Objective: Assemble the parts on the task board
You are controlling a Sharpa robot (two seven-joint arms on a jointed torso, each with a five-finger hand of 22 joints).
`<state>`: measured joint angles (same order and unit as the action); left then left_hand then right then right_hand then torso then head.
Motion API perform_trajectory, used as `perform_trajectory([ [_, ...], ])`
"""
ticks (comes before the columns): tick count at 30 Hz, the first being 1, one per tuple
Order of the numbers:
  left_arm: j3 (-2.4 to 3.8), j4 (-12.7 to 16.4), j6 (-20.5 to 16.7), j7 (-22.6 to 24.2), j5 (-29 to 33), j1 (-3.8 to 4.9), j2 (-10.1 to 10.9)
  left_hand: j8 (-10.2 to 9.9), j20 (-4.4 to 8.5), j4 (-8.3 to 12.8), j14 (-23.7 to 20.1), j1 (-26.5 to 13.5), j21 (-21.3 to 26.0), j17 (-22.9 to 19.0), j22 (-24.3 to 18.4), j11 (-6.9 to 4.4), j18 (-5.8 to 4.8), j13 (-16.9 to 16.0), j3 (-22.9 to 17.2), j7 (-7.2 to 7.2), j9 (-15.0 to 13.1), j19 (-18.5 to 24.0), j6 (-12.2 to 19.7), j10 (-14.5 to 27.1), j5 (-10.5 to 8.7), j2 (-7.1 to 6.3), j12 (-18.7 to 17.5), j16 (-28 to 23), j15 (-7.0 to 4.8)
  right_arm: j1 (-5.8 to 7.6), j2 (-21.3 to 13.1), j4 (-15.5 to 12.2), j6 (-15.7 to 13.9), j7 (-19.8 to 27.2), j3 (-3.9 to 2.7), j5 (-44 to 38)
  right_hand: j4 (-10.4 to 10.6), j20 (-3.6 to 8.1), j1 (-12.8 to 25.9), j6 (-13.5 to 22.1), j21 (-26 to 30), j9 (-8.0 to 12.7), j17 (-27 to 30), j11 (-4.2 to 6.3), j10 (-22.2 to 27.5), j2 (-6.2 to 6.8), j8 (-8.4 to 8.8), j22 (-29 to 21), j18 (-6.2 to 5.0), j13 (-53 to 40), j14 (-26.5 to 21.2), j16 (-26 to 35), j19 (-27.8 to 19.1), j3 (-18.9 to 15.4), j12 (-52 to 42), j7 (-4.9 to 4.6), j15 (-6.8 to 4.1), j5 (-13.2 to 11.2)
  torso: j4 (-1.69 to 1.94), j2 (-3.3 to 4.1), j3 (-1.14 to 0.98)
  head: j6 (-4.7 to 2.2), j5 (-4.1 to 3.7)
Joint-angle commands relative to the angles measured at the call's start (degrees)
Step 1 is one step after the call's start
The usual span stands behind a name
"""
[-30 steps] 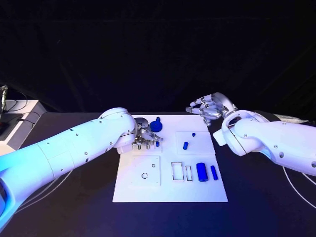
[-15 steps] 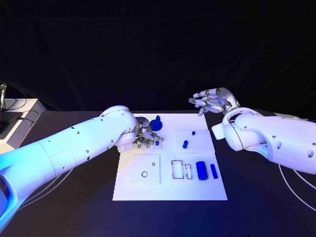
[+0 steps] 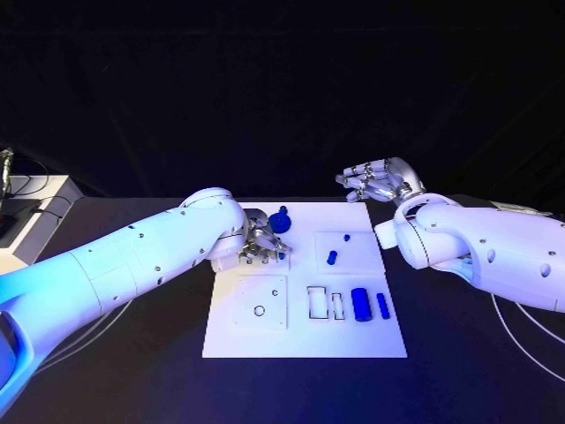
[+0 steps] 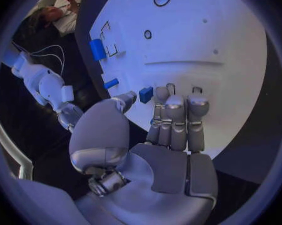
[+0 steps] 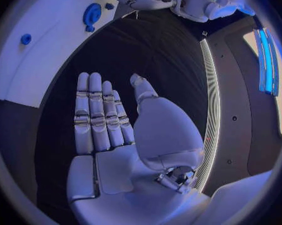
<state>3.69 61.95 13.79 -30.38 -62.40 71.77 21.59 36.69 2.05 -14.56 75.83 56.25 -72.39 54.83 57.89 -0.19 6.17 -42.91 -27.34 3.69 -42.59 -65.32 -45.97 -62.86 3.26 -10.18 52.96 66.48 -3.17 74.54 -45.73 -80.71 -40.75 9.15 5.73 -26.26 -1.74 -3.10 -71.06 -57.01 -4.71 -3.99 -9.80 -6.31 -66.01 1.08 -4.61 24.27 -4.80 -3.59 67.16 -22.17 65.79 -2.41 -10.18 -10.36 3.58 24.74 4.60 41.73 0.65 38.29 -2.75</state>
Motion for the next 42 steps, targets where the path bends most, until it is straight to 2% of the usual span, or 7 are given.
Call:
perform_trajectory([
  [1,-0.01,-0.2,0.8,1.0,1.6,0.06,-0.3,0.2,-0.04,1.0,-0.5,1.5,0.3,-0.1,-0.1,-0.04,0.35,0.1,-0.2,0.32,-0.2,0.6,-0.2,0.6,-0.22,0.98,-0.1,-0.3,0.04,-0.04,0.1,0.1,1.3,1.4,0.01,0.9,0.5,0.04,-0.5,0.3,-0.5,0.0,0.4,-0.15,0.1,0.05,0.41,-1.0,1.11,0.0,-0.2,-0.2,0.3,-0.1,0.2,-0.10,0.25,-0.4,-0.11,0.09,0.02,0.05,-0.07],
  [6,-0.06,-0.6,0.4,1.3,2.4,0.06,-0.4,0.3,-0.06,3.7,-0.6,3.7,0.7,-0.4,0.1,-0.10,0.34,0.2,2.8,0.32,-0.4,0.6,-0.1,0.7,-0.32,3.73,-0.1,-0.4,-0.01,-0.07,0.2,0.1,1.6,1.0,0.05,0.9,0.9,-0.08,-0.5,0.7,-1.4,-0.1,1.3,-0.21,0.5,0.03,0.26,-3.4,1.10,0.0,-0.6,-0.9,0.1,-0.3,0.0,-0.31,0.37,-0.3,-0.06,0.06,-0.01,0.17,-0.17],
  [18,-0.15,-0.6,0.2,1.9,3.5,0.07,-0.5,0.0,0.01,5.6,-0.8,6.4,1.2,-0.5,0.5,-0.23,0.30,0.5,4.4,0.10,-0.2,0.7,-0.1,0.8,-0.24,6.26,-0.1,-0.4,-0.08,-0.16,0.3,0.5,2.2,0.0,0.16,0.8,1.0,-0.21,-0.8,1.1,-4.2,-0.1,2.8,-0.39,0.9,0.07,0.28,-8.7,1.08,0.0,-0.9,-1.4,-0.5,-0.6,-0.1,-0.35,0.50,-0.3,0.00,0.08,-0.04,0.43,-0.03],
  [23,-0.15,-0.5,0.1,2.4,4.3,0.07,-0.5,-0.4,0.14,9.5,-0.7,10.1,1.3,-0.4,0.7,-0.66,0.25,0.7,1.3,-0.35,0.0,0.8,0.1,0.8,-0.18,9.00,-0.3,-0.3,-0.39,-0.25,0.3,0.6,2.6,-0.4,0.21,0.8,1.2,-0.23,-0.6,1.1,-4.4,-0.1,2.8,-0.44,1.0,0.17,0.28,-9.0,1.11,0.0,-1.0,-1.4,-0.6,-0.7,-0.1,-0.37,0.52,-0.2,-0.01,0.06,-0.05,0.45,0.01],
  [26,-0.16,-0.6,0.3,2.5,4.5,0.07,-0.5,-0.6,0.28,12.5,-0.8,11.5,1.4,-0.3,0.8,-0.78,0.19,1.0,-2.1,-0.44,0.1,0.8,0.3,0.8,-0.15,9.80,-0.7,-0.3,-0.51,-0.29,0.3,0.7,3.0,-0.6,0.25,0.8,1.3,-0.26,-0.5,1.2,-4.5,-0.1,2.8,-0.47,1.0,0.24,0.27,-9.1,1.12,0.0,-1.1,-1.4,-0.7,-0.8,-0.1,-0.39,0.55,-0.1,-0.03,0.05,-0.03,0.39,0.05],
  [29,-0.16,-0.9,0.6,2.6,4.6,0.07,-0.5,-0.4,0.34,15.6,-0.8,9.4,1.5,-0.2,1.2,-0.54,0.17,1.3,-7.8,-0.25,-0.2,0.9,0.5,0.5,-0.16,9.05,-1.1,-0.4,-0.40,-0.31,0.4,0.7,3.2,-0.8,0.27,0.7,1.4,-0.28,-0.4,1.2,-4.5,-0.1,2.8,-0.50,1.1,0.31,0.26,-9.3,1.12,0.0,-1.1,-1.4,-0.7,-0.9,-0.2,-0.39,0.57,-0.1,-0.03,0.04,-0.04,0.42,0.03],
  [42,-0.21,-1.2,-1.8,3.6,7.7,0.06,-0.1,0.0,0.47,20.1,-1.4,6.3,3.4,-1.5,0.4,-0.65,0.40,2.2,-13.4,-0.06,-1.2,2.1,0.4,0.1,0.67,9.01,-2.6,-2.3,-0.36,-0.60,0.3,0.8,4.1,-1.1,0.35,0.7,2.1,-0.31,-0.2,1.2,-5.2,-0.1,2.8,-0.48,1.2,0.51,0.17,-10.3,1.10,0.0,-1.2,-1.7,-0.8,-1.0,-0.4,-0.37,0.57,0.4,-0.03,0.05,-0.02,0.27,0.20],
])
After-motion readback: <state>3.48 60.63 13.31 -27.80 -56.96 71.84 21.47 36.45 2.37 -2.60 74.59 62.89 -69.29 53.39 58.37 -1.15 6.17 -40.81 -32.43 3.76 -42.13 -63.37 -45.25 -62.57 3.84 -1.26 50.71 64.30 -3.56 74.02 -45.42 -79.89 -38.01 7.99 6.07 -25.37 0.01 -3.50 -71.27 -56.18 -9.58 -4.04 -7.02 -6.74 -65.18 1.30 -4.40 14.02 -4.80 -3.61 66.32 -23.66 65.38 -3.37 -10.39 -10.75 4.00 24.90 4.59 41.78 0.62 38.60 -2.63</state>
